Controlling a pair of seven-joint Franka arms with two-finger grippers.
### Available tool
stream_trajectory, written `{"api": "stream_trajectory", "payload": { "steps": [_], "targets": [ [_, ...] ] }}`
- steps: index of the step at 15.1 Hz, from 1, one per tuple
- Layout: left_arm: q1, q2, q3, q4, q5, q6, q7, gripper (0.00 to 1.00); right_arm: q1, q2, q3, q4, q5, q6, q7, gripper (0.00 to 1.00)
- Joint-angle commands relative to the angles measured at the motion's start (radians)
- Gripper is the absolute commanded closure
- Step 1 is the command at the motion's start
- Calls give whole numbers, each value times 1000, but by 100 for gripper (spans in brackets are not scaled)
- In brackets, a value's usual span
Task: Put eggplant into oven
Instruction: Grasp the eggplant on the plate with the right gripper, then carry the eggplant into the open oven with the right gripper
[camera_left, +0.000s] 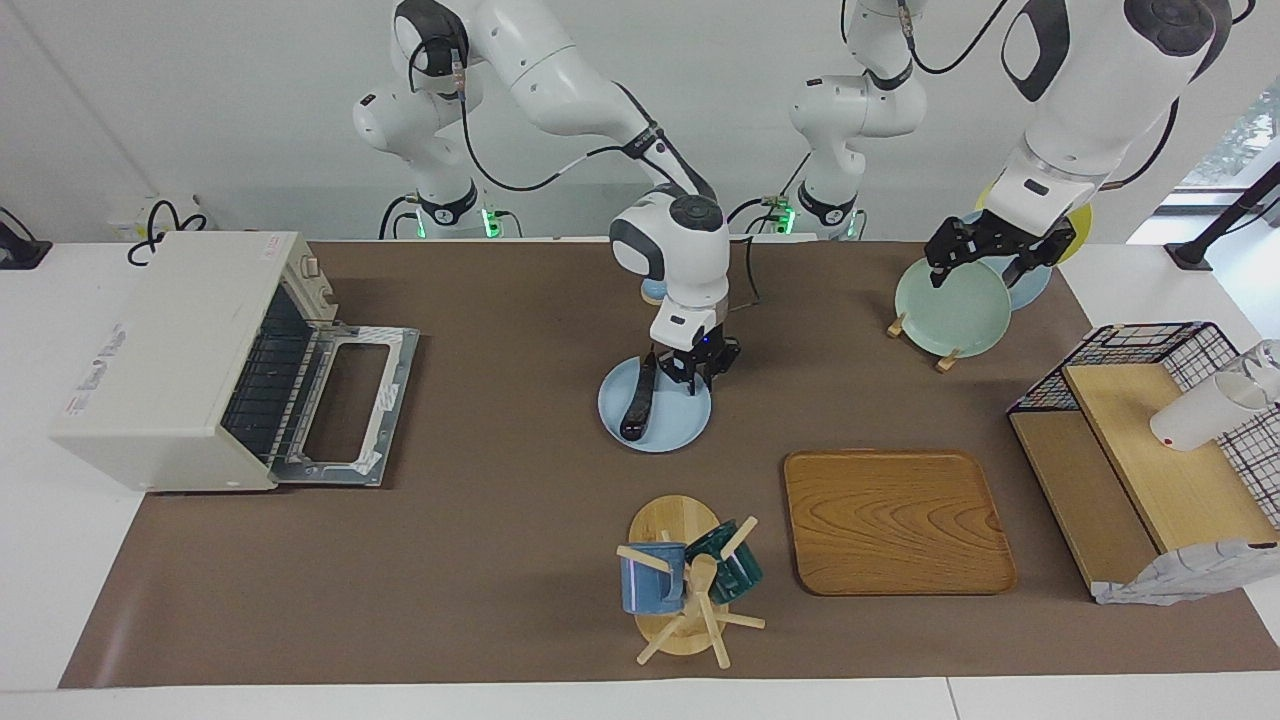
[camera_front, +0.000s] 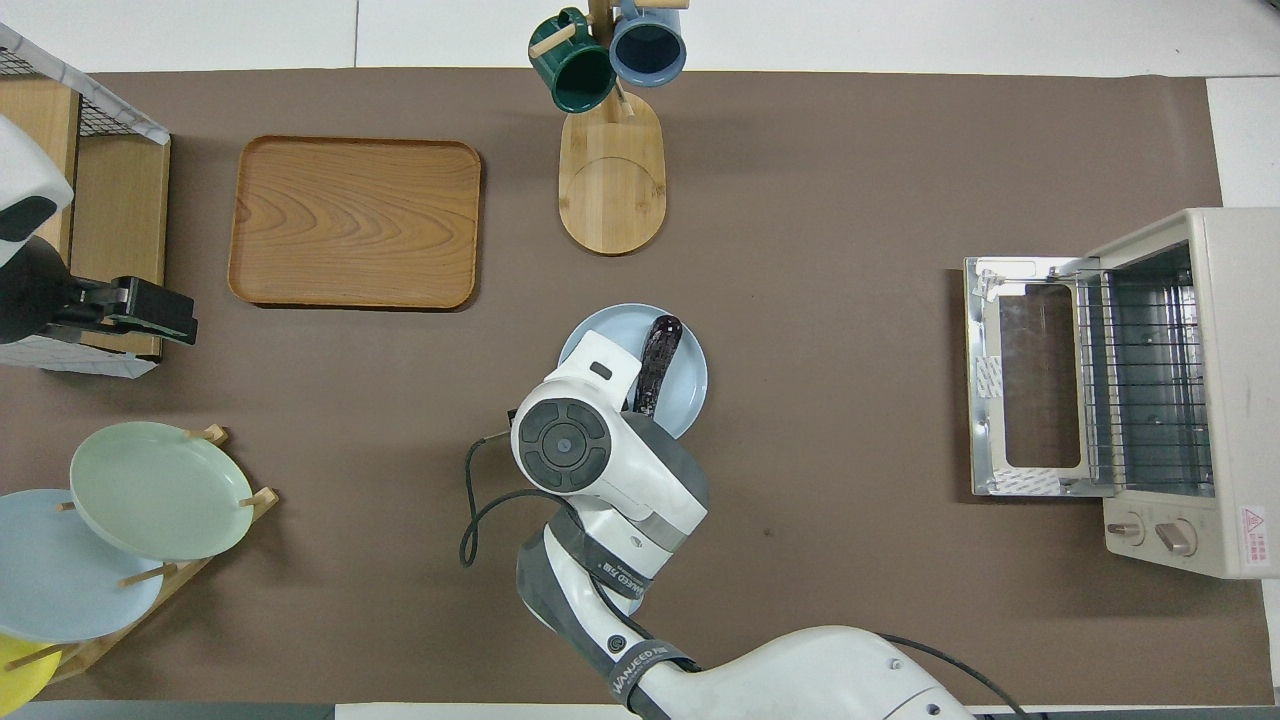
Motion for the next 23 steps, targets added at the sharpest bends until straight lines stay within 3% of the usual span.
{"api": "stream_trajectory", "payload": {
  "steps": [1,4,6,9,13,15,19,23],
  "targets": [
    [67,-16,-59,-22,13,-10,3,0,-4,-33,3,-24,-39,-28,-43,100],
    [72,-14,-76,-24,-11,15,-12,0,-5,-35,3,98,-170,-267,-50,100],
    [64,-11,-74,-20,-13,16,-14,0,-16,-70,-3,128,-197,-373,-45,100],
    [60,-8,-72,-13,-44,25,-49,0,-166,-194,-3,60,-200,-429,-98,100],
    [47,-11,-71,-19,-44,21,-49,0,-303,-301,-5,-42,-198,-545,-158,100],
    [47,-11,-71,-19,-44,15,-41,0,-401,-346,-5,-117,-198,-547,-238,100],
    [47,-12,-69,-20,-41,12,-41,0,-530,-364,-6,-136,-201,-555,-390,100],
    [47,-14,-71,-22,-41,13,-43,0,-715,-440,-5,-222,-200,-543,-591,100]
  ]
}}
